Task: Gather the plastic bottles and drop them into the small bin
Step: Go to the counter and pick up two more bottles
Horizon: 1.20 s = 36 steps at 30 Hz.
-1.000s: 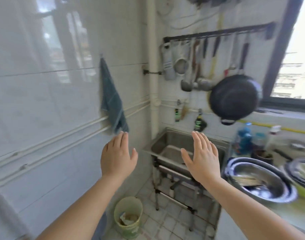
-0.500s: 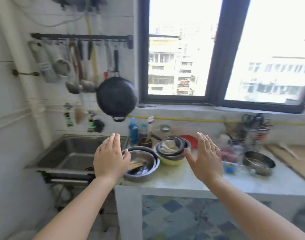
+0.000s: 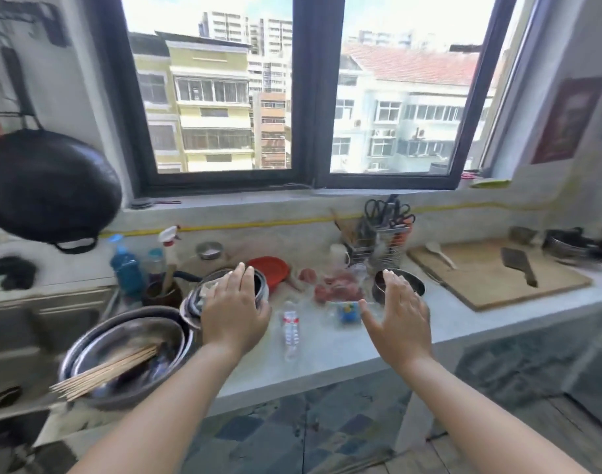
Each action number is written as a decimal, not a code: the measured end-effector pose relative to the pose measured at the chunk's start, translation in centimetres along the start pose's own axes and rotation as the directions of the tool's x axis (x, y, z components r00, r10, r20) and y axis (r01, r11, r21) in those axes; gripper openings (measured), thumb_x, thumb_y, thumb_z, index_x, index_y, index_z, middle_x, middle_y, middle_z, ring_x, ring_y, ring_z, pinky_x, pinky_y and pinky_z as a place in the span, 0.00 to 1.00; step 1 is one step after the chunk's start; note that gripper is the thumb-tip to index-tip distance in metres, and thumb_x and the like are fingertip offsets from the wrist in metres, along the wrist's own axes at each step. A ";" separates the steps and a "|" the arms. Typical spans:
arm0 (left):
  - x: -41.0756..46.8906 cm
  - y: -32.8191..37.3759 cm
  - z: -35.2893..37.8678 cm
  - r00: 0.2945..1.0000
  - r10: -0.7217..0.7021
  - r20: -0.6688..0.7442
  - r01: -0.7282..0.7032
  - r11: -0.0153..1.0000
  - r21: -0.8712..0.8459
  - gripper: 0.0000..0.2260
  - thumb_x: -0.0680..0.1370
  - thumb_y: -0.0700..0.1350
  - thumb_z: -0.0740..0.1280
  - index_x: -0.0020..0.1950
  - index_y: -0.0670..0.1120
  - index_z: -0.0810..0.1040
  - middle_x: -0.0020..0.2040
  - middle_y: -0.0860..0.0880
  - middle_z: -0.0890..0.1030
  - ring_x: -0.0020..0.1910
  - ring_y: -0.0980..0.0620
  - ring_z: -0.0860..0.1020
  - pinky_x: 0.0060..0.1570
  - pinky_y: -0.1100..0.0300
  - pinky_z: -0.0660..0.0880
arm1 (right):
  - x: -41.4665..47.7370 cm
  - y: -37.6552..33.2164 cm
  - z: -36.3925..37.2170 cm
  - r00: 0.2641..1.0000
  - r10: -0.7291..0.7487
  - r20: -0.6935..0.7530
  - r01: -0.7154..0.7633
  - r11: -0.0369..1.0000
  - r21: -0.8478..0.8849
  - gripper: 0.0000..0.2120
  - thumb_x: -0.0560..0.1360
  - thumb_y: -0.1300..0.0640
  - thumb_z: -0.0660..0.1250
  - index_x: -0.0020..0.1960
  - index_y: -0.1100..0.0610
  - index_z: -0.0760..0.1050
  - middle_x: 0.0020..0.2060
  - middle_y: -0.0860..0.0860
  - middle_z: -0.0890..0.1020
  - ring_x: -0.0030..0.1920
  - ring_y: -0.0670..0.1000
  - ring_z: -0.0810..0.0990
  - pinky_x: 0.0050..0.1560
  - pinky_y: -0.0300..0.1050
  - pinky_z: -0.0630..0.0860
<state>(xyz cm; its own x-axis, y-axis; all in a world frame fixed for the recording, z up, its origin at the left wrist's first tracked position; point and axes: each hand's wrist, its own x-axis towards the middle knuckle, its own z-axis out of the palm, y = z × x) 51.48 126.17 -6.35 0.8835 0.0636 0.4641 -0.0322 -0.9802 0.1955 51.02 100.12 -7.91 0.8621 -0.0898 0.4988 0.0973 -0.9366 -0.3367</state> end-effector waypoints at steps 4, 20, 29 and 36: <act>5.4 1.2 5.6 0.999 0.021 0.032 -0.021 0.999 -0.029 0.27 0.74 0.53 0.61 0.70 0.44 0.66 0.72 0.45 0.67 0.69 0.47 0.66 0.66 0.50 0.62 | 5.0 2.0 4.5 0.999 -0.017 0.046 0.019 0.999 -0.042 0.32 0.75 0.42 0.59 0.73 0.55 0.55 0.73 0.53 0.63 0.74 0.52 0.57 0.71 0.53 0.54; 15.1 -0.5 25.9 0.942 -0.058 0.331 0.052 0.998 0.026 0.31 0.74 0.58 0.60 0.73 0.44 0.60 0.74 0.46 0.63 0.72 0.50 0.61 0.68 0.55 0.59 | 16.3 9.5 23.1 0.949 -0.067 0.307 0.108 0.987 -0.116 0.31 0.76 0.42 0.56 0.75 0.55 0.55 0.74 0.50 0.62 0.75 0.49 0.55 0.72 0.49 0.53; 12.5 1.5 33.3 0.786 -0.390 0.479 0.390 0.915 0.103 0.28 0.65 0.67 0.62 0.57 0.50 0.69 0.55 0.52 0.76 0.53 0.49 0.75 0.43 0.54 0.70 | 19.2 17.4 31.5 0.744 -0.172 0.646 0.271 0.961 -0.055 0.38 0.72 0.38 0.59 0.76 0.53 0.51 0.75 0.47 0.58 0.75 0.48 0.53 0.72 0.47 0.50; 10.7 3.9 36.0 0.627 -0.588 0.511 0.557 0.797 0.233 0.42 0.66 0.67 0.64 0.72 0.49 0.54 0.64 0.49 0.71 0.57 0.48 0.75 0.49 0.55 0.72 | 21.0 21.2 33.7 0.617 -0.352 0.704 0.431 0.900 0.073 0.30 0.68 0.54 0.69 0.68 0.55 0.66 0.63 0.52 0.75 0.62 0.55 0.73 0.57 0.50 0.68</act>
<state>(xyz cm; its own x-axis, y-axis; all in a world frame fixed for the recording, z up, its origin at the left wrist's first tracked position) 77.62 116.28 -31.70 0.8117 0.5201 -0.2657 0.5756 -0.7894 0.2134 87.97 89.82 -31.50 0.8476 0.5129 -0.1361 0.4949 -0.8566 -0.1461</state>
